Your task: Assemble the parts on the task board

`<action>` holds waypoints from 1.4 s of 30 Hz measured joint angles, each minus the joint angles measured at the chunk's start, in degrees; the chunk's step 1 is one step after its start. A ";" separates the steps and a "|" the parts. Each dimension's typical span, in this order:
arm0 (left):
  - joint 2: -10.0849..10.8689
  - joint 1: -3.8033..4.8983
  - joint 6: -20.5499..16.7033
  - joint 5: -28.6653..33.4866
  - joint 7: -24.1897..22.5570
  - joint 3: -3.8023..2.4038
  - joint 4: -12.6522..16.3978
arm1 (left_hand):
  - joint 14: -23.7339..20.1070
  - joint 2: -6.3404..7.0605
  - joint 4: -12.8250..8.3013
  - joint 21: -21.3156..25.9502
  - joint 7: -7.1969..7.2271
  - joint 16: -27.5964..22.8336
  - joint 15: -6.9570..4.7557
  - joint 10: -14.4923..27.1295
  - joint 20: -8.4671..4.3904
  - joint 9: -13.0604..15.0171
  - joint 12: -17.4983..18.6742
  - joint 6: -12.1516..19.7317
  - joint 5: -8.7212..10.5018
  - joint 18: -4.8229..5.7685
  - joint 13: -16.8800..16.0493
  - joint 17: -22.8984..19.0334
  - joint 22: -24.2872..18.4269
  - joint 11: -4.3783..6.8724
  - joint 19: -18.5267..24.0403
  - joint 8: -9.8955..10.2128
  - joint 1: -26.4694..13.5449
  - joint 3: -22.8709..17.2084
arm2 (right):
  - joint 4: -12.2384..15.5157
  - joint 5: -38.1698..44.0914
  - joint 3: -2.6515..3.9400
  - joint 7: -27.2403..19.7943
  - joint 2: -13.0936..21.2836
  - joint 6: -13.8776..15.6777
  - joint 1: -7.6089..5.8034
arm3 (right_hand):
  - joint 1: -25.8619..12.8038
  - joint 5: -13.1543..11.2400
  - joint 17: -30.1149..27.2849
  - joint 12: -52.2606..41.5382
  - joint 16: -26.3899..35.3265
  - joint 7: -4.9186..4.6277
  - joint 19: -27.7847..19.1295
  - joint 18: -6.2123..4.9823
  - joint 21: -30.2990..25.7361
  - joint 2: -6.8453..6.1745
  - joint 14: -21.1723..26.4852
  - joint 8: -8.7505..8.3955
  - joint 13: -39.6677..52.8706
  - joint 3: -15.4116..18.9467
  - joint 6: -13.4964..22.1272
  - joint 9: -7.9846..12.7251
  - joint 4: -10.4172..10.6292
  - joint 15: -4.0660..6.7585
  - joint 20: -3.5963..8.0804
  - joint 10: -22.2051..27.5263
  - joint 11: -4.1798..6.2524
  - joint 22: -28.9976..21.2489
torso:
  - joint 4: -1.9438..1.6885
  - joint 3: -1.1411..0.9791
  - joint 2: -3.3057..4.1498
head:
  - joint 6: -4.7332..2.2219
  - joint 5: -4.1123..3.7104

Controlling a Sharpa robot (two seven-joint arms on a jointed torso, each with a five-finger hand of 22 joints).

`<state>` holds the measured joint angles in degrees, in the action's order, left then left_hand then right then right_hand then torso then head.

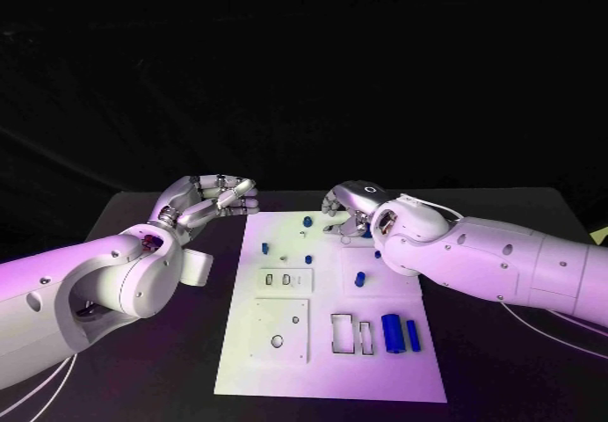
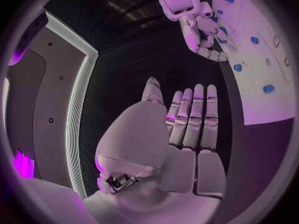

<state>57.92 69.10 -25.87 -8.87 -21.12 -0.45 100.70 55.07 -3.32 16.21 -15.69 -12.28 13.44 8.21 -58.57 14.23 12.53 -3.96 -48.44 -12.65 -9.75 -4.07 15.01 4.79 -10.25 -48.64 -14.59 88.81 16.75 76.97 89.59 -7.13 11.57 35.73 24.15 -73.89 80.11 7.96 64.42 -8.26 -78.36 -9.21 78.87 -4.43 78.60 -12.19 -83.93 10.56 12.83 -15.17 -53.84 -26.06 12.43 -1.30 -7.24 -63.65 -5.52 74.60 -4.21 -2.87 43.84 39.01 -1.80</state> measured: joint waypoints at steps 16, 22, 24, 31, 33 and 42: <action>-0.73 -0.01 0.58 0.57 -0.10 0.01 -1.66 | 0.00 0.00 0.00 0.00 0.00 -0.20 0.00 0.21 0.00 0.06 0.00 0.00 0.00 0.01 0.00 0.05 -0.05 0.21 0.00 0.00 0.00 0.00 | 5.95 -12.47 0.58 1.35 10.67 -2.53 -1.91 | -1.39 -1.81 10.54 -56.00 -9.36 1.42 5.08 2.76 8.06 -1.97 -0.01 -0.39 52.35 2.79 4.39 -4.26 3.97 2.66 2.38 -11.76 2.60 0.35 | 1.62 0.38 -0.71 | -0.79 -0.46; -0.99 -0.02 0.77 0.68 -0.13 0.01 -1.72 | 0.00 0.00 0.00 0.00 0.00 -0.20 0.00 0.21 0.00 0.06 0.00 0.00 0.00 0.01 0.00 0.05 -0.05 0.21 0.00 0.00 0.00 0.00 | 4.01 -14.28 0.60 2.02 10.71 -4.35 -1.88 | -1.39 -0.73 10.54 -66.56 -10.79 1.10 5.04 2.77 9.11 -1.97 0.01 -0.16 61.85 2.83 4.71 -5.34 3.94 2.21 1.98 -15.21 2.12 0.34 | 1.74 0.58 -0.74 | -0.80 -0.86; -1.02 -0.02 0.82 0.70 -0.13 0.01 -1.74 | 0.00 0.00 0.00 0.00 0.00 -0.20 0.00 0.21 0.00 0.06 0.00 0.00 0.00 0.00 0.00 0.05 -0.05 0.21 0.00 0.00 0.00 0.00 | 3.80 -14.42 0.60 2.15 10.62 -4.64 -1.82 | -1.39 -0.73 10.54 -67.35 -10.85 1.05 5.04 2.77 9.11 -1.97 0.01 -0.16 62.12 2.83 4.75 -5.35 3.94 2.21 1.98 -15.40 2.17 0.34 | 1.72 0.62 -0.73 | -0.76 -0.93; -1.07 -0.02 0.95 0.76 -0.14 0.02 -1.76 | 0.00 0.00 -0.16 0.00 0.00 -0.20 0.00 0.21 0.00 0.10 -0.01 0.00 0.00 0.01 0.00 0.10 -0.05 0.21 0.00 0.00 0.00 0.16 | 2.61 -14.44 0.56 2.82 9.33 -5.84 -1.19 | -0.94 0.72 10.54 -70.02 -11.19 1.04 5.24 2.77 9.94 -1.53 0.01 -0.16 62.13 2.09 4.75 -5.83 3.69 2.21 1.79 -16.70 2.04 0.34 | 1.69 0.60 -0.66 | -0.37 -0.96; -1.06 -0.02 0.98 0.77 -0.14 0.02 -1.75 | 0.00 0.00 -0.16 0.00 0.00 -0.20 0.00 0.21 0.00 0.10 -0.01 0.00 0.00 0.00 0.00 0.10 -0.05 0.21 0.00 0.00 0.00 0.16 | 2.23 -14.30 0.53 3.02 8.86 -6.05 -0.96 | -0.94 1.08 10.54 -70.25 -11.19 1.04 5.24 3.27 9.94 -1.53 0.01 -0.16 62.13 1.86 4.75 -5.90 3.59 2.21 1.79 -16.77 2.10 0.34 | 1.67 0.60 -0.64 | -0.28 -0.96; -0.97 -0.02 1.04 0.81 -0.16 0.02 -1.70 | 0.00 0.00 -0.16 0.00 0.00 -0.20 0.00 0.21 0.00 0.10 -0.01 0.00 0.00 0.01 0.00 0.10 -0.05 0.21 0.00 0.00 0.00 0.15 | 1.57 -13.58 0.46 3.45 7.33 -6.47 -0.34 | -0.94 1.93 10.53 -71.58 -11.41 1.03 5.24 3.64 10.25 -1.53 -0.20 -0.16 62.12 1.22 4.74 -6.03 3.61 2.01 1.79 -17.77 2.05 0.33 | 1.60 0.60 -0.59 | 0.24 -0.59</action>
<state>56.95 69.07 -24.83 -8.07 -21.28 -0.43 99.00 55.07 -3.32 16.05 -15.70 -12.28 13.24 8.21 -58.36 14.23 12.63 -3.96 -48.44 -12.65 -9.74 -4.07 15.10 4.74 -10.04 -48.64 -14.59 88.82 16.91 78.54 76.01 -6.67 15.02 43.06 17.67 -74.23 79.17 9.89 74.95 -79.83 -89.77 -8.18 84.11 -0.79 88.85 -13.72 -84.13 10.40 74.96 -13.94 -49.10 -32.09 16.04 0.71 -5.45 -81.41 -3.47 74.93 -2.61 -2.27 43.25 39.24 -2.39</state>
